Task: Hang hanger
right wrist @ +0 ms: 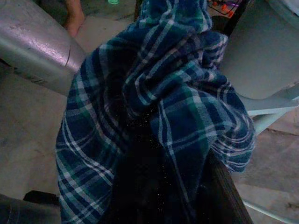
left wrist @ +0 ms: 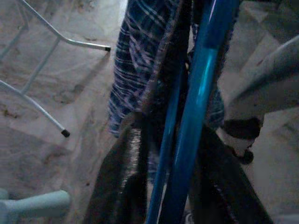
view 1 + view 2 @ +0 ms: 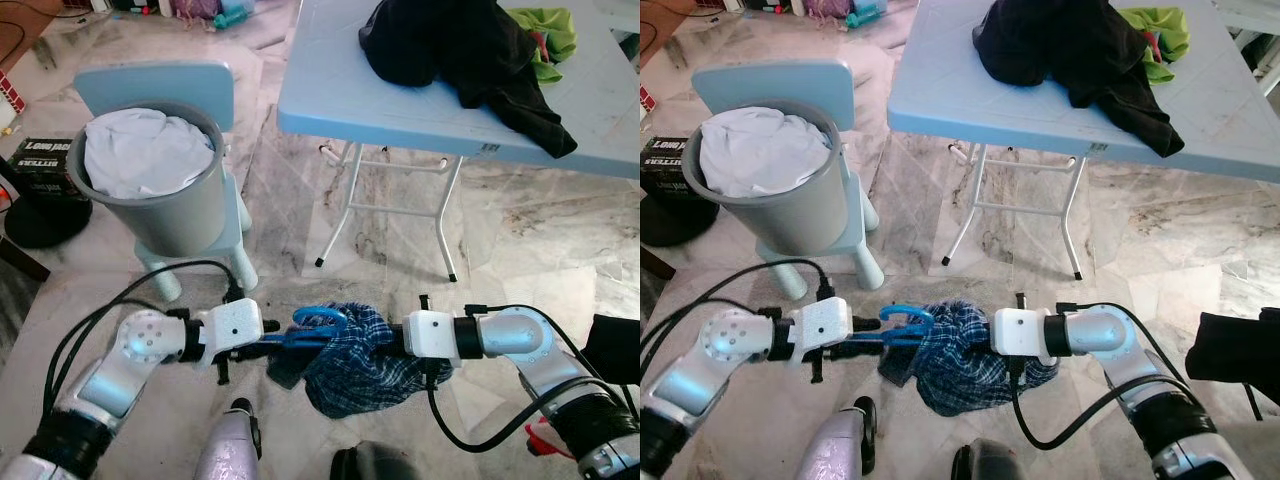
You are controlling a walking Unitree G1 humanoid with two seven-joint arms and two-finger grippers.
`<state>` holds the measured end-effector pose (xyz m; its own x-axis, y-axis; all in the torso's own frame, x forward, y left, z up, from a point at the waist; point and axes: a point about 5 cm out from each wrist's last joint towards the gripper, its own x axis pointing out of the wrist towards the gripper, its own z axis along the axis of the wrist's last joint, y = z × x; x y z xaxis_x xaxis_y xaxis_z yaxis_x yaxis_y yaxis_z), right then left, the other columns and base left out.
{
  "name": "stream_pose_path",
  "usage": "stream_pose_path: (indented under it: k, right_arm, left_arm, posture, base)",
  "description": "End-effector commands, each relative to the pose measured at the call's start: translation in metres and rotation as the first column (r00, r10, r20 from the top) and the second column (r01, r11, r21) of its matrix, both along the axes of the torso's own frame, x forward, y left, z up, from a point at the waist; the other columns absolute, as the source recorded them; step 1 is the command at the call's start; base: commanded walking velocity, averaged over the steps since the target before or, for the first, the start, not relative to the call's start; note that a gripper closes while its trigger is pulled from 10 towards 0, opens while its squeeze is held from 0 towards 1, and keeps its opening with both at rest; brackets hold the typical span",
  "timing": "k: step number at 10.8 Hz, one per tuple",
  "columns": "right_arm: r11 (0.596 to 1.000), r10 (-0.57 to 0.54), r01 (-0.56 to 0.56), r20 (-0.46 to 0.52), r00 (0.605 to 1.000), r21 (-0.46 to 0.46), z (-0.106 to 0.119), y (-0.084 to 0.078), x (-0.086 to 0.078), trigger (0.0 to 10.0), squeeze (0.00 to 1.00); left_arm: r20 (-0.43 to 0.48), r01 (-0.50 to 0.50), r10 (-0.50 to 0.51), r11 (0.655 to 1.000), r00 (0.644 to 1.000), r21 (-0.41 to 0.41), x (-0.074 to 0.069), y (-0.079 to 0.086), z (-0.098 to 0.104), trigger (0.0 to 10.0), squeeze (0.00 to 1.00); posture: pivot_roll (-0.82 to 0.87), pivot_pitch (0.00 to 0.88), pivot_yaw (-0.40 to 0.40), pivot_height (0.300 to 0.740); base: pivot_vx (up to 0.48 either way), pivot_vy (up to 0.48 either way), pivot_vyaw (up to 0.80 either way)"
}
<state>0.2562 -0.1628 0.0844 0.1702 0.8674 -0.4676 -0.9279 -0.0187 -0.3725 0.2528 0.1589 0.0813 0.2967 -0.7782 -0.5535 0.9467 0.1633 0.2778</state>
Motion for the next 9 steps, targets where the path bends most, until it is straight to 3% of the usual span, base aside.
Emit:
stream_pose_path:
  k: [1,5,9]
  right_arm:
    - [0.999,0.028,-0.029,0.033,0.999,0.027,0.0050,0.0044,0.0010,10.0,0.00]
    - [0.999,0.028,-0.029,0.042,0.999,0.028,0.0039,0.0063,0.0014,10.0,0.00]
    - [0.999,0.025,-0.026,0.055,0.998,0.026,0.0045,0.0067,0.0025,10.0,0.00]
  left_arm:
    - [-0.025,0.017,-0.016,1.000,1.000,0.026,-0.0026,0.0000,-0.0055,0.0,0.00]
    - [-0.035,0.041,-0.039,0.996,0.999,0.079,-0.0022,0.0027,-0.0072,0.0,0.00]
    - [0.019,-0.010,0.010,1.000,1.000,0.029,0.0047,-0.0027,-0.0098,0.0,0.00]
  posture:
    - [0.06,0.191,-0.071,0.740]
    - [0.06,0.186,-0.075,0.740]
    - [0.06,0.186,-0.082,0.740]
  base:
    - [0.000,0.000,0.00]
    - [0.000,0.000,0.00]
    - [0.000,0.000,0.00]
